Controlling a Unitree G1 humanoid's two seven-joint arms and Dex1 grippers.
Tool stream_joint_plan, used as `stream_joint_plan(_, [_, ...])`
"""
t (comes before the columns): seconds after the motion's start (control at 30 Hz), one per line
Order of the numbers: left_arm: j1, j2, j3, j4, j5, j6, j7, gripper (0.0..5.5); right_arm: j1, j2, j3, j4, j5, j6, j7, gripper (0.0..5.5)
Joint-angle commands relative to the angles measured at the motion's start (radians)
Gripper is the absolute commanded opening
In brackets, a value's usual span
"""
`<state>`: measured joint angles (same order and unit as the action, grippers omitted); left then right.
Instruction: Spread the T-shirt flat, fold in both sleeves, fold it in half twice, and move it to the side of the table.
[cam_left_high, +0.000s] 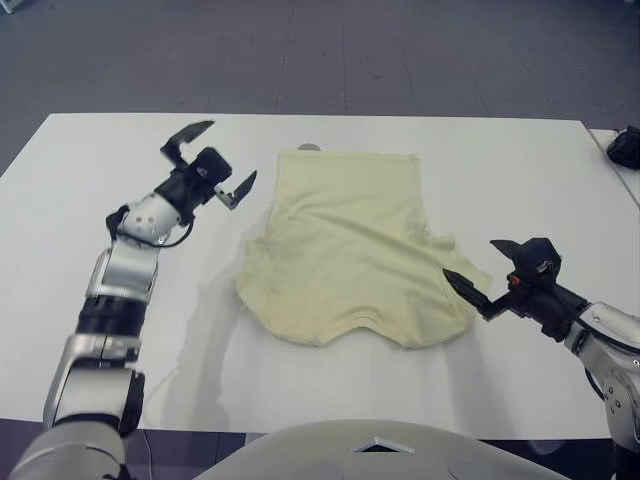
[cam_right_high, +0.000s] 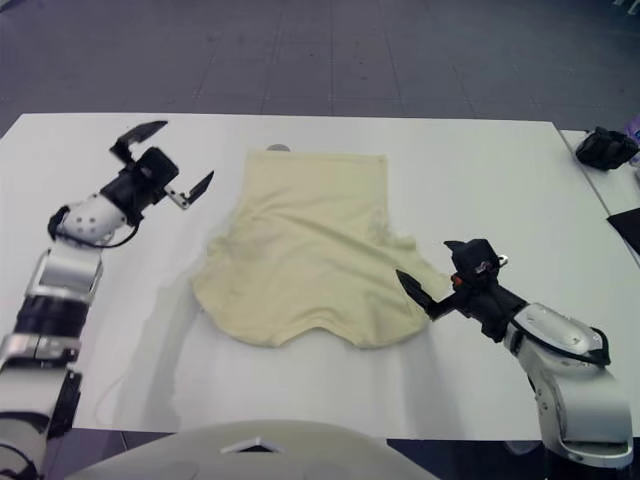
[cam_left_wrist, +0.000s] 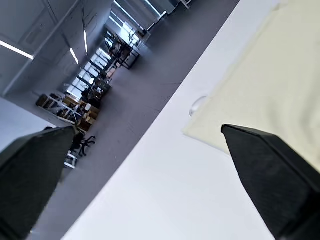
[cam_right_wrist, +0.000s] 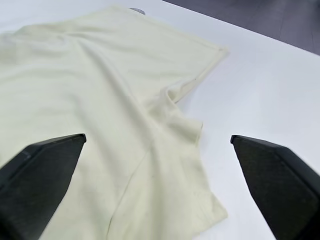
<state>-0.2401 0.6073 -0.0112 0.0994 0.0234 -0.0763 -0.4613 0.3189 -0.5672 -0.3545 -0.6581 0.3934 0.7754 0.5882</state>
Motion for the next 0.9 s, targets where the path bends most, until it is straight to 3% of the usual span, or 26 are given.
stream_joint_plan(0.03, [0.658,-0.085,0.332,-0.76,-0.561,0.579,0.092,5.4,0.153,0.187,-0.211,-0.091,0.145,0.144,-0.128,5.39])
stream_joint_plan(0.1, [0.761,-0.103,0.376,-0.816,-0.7,0.628,0.133,5.4,0.175,0.201,-0.237,-0.082,0.171,0.162,-0.136,5.39])
stream_joint_plan(0.23, [0.831,-0.115,0.41,-0.854,-0.859,0.701,0.199,4.76,0.203,0.2,-0.246,-0.061,0.183,0.195,-0.155,5.4])
stream_joint_plan(0.9, [0.602,-0.256,0.355,-0.54,-1.291,0.988,0.463,1.47,-0.022,0.288,-0.147,0.181,0.23,0.262,-0.364,2.28])
